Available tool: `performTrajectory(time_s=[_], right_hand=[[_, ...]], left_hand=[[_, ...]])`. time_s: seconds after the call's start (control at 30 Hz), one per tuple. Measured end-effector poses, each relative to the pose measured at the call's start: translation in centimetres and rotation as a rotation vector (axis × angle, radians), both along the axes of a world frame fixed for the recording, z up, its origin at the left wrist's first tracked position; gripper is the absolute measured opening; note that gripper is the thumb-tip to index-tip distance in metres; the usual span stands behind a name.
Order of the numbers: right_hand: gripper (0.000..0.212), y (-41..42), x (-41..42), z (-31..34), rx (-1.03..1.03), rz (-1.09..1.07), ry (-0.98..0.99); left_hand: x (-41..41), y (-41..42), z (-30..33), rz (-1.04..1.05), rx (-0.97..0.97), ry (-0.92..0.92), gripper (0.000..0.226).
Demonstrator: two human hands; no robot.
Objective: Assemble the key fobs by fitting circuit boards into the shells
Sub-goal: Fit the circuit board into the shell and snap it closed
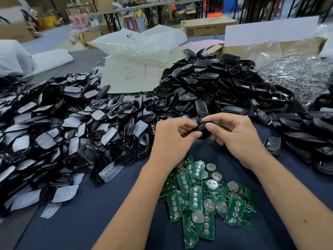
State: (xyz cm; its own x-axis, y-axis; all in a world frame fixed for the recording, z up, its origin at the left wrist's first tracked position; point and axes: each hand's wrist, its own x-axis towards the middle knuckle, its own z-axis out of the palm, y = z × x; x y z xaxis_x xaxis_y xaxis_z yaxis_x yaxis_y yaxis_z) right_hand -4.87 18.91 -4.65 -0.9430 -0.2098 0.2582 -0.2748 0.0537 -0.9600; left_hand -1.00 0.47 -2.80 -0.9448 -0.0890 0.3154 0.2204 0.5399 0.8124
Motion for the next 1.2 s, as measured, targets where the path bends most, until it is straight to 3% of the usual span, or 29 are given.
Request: performTrajectory(time_s=[0.13,0.43,0.77,1.2], right_hand=[[0.017,0.04,-0.08,0.01,-0.044,-0.011,0.004],[0.015,-0.03,-0.18,-0.18,-0.065,-0.02,-0.002],[0.02,0.4,-0.16,-0.14,-0.134,0.043,-0.025],[0.026,0.41,0.32,0.44,-0.122,0.074,-0.04]], left_hand=[[0.14,0.16,0.26,0.011,0.03,0.039,0.018],[0.04,0.37,0.14,0.033,-0.135,0.161,0.013],[-0.3,0.05,-0.28,0.031,0.119,-0.016,0.021],[-0.3,-0.4,-0.1,-0.026,0.097,0.042,0.016]])
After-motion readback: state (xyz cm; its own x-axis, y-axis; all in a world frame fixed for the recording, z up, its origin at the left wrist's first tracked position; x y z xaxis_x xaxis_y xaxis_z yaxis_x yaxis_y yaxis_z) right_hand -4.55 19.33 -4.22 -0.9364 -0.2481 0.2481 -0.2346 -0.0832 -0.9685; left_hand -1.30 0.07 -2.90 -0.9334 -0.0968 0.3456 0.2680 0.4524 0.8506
